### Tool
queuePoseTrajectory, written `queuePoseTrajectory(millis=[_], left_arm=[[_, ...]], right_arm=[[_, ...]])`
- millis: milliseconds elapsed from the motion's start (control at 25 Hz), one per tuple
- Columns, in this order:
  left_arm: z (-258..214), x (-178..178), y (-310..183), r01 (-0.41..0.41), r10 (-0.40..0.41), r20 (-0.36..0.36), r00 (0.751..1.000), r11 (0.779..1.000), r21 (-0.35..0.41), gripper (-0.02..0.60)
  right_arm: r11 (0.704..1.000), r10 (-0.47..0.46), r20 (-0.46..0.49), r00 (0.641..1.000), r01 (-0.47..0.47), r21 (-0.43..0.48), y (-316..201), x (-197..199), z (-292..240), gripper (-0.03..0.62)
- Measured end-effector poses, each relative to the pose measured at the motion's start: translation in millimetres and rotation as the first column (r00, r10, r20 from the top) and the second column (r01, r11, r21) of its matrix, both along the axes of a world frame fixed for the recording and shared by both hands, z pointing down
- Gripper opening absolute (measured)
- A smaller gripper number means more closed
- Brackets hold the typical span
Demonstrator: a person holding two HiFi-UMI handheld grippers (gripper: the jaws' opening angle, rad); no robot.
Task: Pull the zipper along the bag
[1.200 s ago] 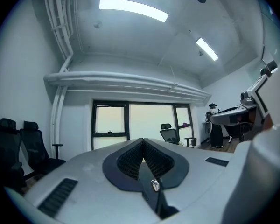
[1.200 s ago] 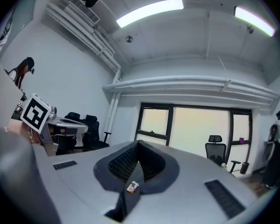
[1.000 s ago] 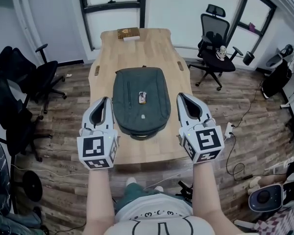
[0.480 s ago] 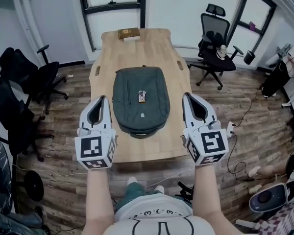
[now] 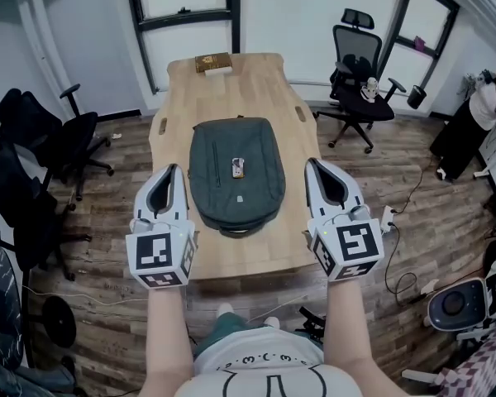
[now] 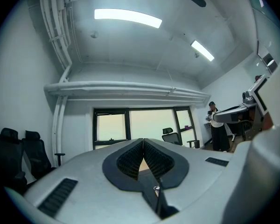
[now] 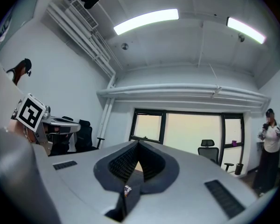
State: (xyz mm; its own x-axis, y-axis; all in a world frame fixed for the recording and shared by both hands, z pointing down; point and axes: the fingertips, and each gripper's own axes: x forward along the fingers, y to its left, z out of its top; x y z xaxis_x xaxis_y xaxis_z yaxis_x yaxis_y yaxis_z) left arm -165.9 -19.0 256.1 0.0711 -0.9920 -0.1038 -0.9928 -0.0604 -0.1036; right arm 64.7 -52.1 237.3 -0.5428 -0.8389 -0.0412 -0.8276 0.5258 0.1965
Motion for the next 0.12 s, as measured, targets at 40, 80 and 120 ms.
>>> queuePoseTrajectory(millis=[40, 80, 120], left_arm=[[-0.1, -0.8, 0.2, -0.001, 0.001, 0.0, 1.0, 1.0, 0.001, 0.017], [-0.4, -1.6, 0.4, -0.002, 0.002, 0.0, 1.0, 1.0, 0.002, 0.017], [-0.6, -2.4, 0.6, -0.002, 0.002, 0.001, 1.0, 1.0, 0.003, 0.017]], right_arm=[[1.0, 0.0, 0.0, 1.0, 0.0, 0.0, 0.3, -0.9, 0.0, 0.049], [1.0, 0.001, 0.001, 1.0, -0.001, 0.001, 0.6, -1.8, -0.1, 0.049], [1.0, 0.001, 0.001, 1.0, -0.001, 0.002, 0.9, -2.8, -0.3, 0.049]])
